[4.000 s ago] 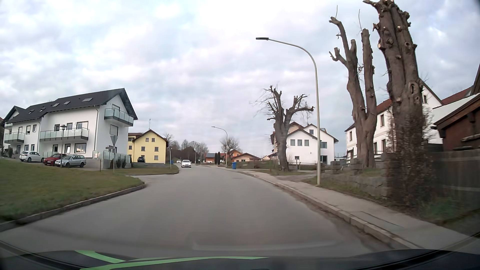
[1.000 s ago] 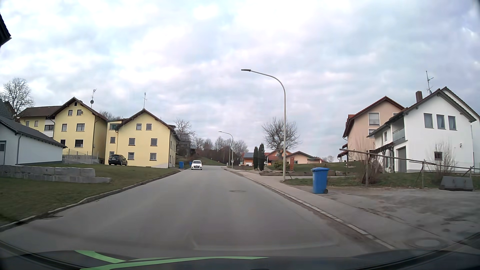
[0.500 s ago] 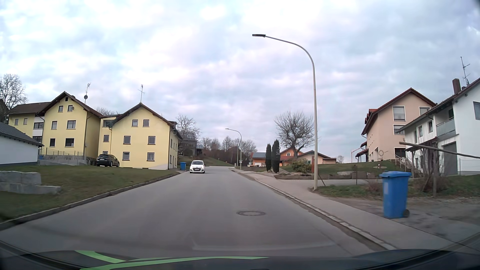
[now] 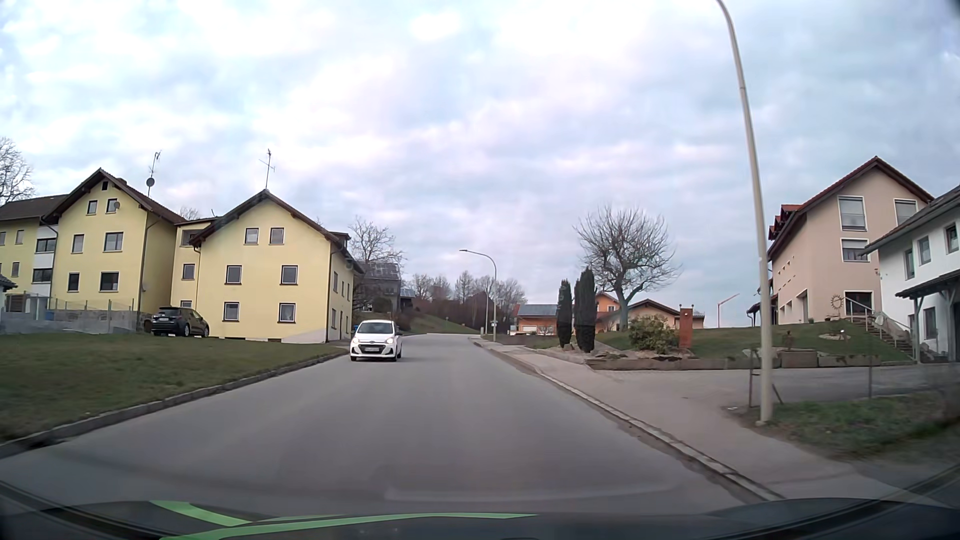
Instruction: Follow the waypoints while adhering to traffic rules and regulations
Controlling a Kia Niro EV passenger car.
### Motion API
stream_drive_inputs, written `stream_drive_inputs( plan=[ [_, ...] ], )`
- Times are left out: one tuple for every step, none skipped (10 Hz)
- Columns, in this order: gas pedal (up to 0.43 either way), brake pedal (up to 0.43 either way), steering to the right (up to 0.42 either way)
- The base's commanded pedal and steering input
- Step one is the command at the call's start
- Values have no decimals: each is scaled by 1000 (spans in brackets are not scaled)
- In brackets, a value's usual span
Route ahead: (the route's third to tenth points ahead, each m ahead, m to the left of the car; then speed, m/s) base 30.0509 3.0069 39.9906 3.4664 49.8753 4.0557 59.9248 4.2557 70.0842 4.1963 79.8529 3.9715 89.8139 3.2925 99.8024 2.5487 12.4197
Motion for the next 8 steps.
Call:
stream_drive_inputs(
  plan=[
    [280,0,-15],
    [287,0,-16],
    [287,0,-16],
    [287,0,-15],
    [287,0,-16],
    [287,0,-16],
    [287,0,-15],
    [287,0,-15]
  ],
)
